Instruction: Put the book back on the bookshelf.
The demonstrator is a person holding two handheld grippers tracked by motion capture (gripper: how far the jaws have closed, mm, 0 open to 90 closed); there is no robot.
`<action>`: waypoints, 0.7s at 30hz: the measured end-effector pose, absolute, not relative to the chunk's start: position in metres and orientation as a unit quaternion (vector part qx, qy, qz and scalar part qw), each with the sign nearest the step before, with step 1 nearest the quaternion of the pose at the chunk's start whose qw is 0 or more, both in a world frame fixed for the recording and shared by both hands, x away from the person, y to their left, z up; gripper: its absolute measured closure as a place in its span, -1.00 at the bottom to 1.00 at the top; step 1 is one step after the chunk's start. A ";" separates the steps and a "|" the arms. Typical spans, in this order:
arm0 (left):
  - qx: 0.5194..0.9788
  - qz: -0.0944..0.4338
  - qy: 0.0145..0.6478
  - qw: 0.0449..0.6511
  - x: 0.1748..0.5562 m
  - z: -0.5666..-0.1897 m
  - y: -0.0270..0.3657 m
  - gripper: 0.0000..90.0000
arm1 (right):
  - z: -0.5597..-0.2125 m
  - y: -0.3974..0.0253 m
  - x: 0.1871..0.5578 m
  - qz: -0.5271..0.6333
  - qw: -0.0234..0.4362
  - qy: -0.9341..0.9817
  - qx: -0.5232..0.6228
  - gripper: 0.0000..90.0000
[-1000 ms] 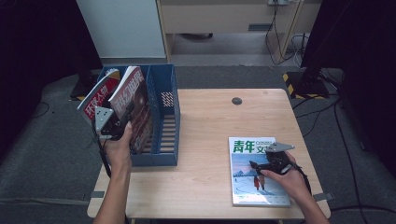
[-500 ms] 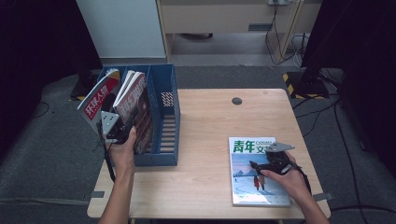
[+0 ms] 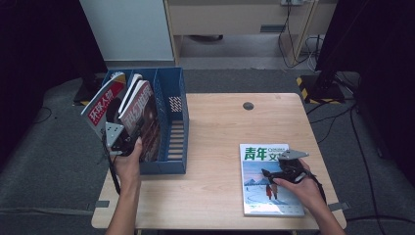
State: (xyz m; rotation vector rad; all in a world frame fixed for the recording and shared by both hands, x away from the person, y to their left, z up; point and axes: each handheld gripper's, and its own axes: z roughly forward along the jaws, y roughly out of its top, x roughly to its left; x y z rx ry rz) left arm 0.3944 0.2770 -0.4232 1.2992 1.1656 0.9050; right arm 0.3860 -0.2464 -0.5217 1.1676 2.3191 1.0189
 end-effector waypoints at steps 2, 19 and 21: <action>0.553 0.383 0.494 0.551 0.392 -0.424 0.278 0.85 | -0.522 -0.246 0.386 0.360 0.176 0.819 0.412 -0.68; 0.553 0.374 0.497 0.554 0.386 -0.421 0.277 0.76 | -0.522 -0.246 0.386 0.360 0.176 0.818 0.412 -0.68; 0.556 0.374 0.496 0.552 0.385 -0.419 0.276 0.78 | -0.522 -0.246 0.386 0.360 0.176 0.818 0.412 -0.68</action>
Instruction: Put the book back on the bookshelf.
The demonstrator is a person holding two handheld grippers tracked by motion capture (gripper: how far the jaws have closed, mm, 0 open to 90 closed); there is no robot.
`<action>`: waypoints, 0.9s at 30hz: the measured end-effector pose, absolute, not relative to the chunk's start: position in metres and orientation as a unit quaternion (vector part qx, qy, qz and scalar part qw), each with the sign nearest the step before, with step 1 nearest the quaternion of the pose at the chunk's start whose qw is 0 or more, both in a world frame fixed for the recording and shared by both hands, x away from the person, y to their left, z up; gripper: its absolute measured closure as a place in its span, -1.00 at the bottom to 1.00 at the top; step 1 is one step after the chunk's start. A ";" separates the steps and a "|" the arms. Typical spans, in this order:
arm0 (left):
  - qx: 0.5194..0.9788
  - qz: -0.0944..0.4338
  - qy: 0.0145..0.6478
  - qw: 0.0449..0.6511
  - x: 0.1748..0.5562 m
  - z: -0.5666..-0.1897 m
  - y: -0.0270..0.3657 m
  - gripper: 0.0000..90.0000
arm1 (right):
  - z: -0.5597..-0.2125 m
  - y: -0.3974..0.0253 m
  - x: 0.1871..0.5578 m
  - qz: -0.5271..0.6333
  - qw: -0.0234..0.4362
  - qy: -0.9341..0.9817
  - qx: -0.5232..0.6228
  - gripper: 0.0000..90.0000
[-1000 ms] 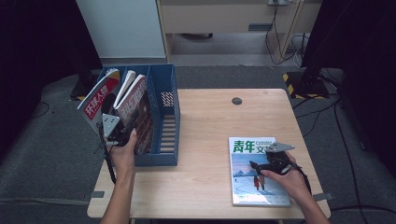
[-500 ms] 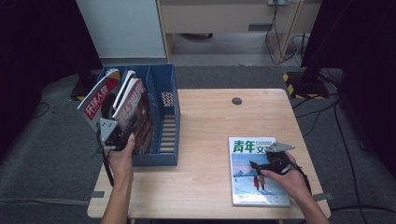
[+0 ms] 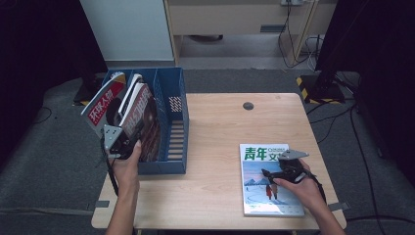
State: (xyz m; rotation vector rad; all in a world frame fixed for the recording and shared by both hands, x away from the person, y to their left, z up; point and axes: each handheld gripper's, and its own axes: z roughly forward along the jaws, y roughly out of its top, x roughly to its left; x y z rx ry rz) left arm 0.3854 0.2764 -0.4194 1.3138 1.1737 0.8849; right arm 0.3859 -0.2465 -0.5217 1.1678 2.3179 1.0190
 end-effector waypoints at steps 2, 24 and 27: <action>0.555 0.372 0.500 0.551 0.384 -0.418 0.275 0.81 | -0.522 -0.247 0.386 0.360 0.175 0.818 0.412 -0.68; 0.542 0.391 0.501 0.550 0.398 -0.409 0.269 0.87 | -0.522 -0.247 0.386 0.361 0.174 0.818 0.412 -0.68; 0.543 0.397 0.496 0.549 0.401 -0.408 0.268 0.87 | -0.522 -0.247 0.386 0.361 0.174 0.818 0.412 -0.68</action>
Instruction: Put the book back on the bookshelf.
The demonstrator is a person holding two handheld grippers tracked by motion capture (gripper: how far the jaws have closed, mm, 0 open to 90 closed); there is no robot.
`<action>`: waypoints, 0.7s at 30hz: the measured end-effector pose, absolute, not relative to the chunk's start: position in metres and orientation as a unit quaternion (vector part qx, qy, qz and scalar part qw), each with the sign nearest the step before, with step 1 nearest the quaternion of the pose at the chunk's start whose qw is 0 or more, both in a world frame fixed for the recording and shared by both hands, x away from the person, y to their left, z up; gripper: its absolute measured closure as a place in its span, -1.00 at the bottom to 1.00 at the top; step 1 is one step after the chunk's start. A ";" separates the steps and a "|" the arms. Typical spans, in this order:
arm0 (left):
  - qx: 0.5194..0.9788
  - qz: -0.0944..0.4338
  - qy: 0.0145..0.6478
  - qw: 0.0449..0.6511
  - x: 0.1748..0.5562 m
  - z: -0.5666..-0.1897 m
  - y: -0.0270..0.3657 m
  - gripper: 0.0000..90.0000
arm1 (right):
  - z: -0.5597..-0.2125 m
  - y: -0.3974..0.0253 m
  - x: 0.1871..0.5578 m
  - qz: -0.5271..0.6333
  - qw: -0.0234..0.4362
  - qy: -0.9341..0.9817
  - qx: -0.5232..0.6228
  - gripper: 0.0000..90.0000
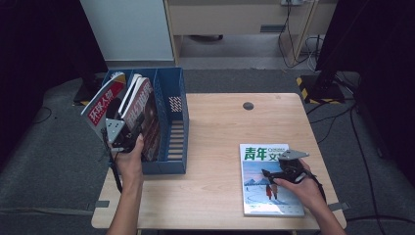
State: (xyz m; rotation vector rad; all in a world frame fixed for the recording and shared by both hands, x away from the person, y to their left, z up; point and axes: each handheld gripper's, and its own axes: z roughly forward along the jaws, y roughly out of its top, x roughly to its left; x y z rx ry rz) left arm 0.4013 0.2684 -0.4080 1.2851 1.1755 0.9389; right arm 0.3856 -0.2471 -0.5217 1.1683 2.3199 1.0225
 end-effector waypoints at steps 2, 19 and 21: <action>0.543 0.400 0.495 0.548 0.404 -0.407 0.268 0.87 | -0.522 -0.247 0.386 0.361 0.174 0.818 0.412 -0.68; 0.531 0.404 0.508 0.545 0.409 -0.423 0.269 0.85 | -0.522 -0.247 0.385 0.360 0.174 0.819 0.411 -0.68; 0.532 0.402 0.510 0.544 0.408 -0.422 0.269 0.84 | -0.522 -0.247 0.385 0.360 0.173 0.820 0.411 -0.68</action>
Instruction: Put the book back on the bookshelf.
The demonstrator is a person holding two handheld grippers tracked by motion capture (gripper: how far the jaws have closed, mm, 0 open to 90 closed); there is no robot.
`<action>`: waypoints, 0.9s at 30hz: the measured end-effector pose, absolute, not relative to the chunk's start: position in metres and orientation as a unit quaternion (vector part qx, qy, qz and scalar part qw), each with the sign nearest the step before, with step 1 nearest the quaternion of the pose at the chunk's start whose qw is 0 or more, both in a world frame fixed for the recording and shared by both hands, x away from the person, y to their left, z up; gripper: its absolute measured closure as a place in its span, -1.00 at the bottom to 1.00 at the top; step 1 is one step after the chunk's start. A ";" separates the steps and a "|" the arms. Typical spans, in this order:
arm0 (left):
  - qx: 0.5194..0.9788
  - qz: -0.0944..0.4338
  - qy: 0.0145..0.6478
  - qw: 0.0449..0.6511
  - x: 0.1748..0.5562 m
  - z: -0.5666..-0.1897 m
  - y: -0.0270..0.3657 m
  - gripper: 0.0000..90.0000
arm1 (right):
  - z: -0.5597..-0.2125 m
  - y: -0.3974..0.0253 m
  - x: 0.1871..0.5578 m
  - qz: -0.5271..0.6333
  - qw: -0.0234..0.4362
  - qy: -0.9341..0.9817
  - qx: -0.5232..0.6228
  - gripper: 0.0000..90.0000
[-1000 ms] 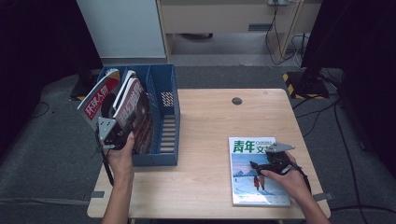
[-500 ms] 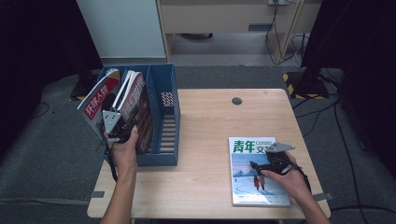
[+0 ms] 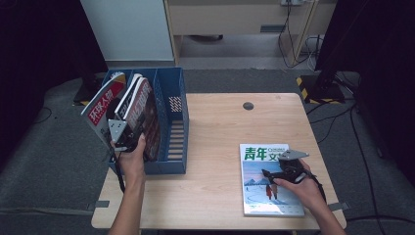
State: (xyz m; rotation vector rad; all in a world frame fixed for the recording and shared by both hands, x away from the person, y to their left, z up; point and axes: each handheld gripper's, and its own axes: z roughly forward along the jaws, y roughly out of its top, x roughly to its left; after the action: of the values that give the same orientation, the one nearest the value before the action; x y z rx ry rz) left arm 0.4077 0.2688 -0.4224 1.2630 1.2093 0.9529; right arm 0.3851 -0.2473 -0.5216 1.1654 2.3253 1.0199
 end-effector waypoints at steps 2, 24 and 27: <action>0.529 0.401 0.512 0.545 0.406 -0.422 0.269 0.78 | -0.521 -0.248 0.385 0.359 0.173 0.821 0.409 -0.68; 0.521 0.383 0.519 0.560 0.373 -0.427 0.278 0.50 | -0.521 -0.248 0.384 0.359 0.172 0.819 0.413 -0.68; 0.526 0.377 0.518 0.559 0.370 -0.426 0.280 0.49 | -0.521 -0.248 0.384 0.359 0.172 0.819 0.413 -0.68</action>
State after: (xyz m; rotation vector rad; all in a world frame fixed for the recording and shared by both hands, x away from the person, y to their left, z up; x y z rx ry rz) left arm 0.3704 0.2796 -0.4259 1.2410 1.2203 0.8894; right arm 0.3844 -0.2476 -0.5214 1.1707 2.3250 1.0195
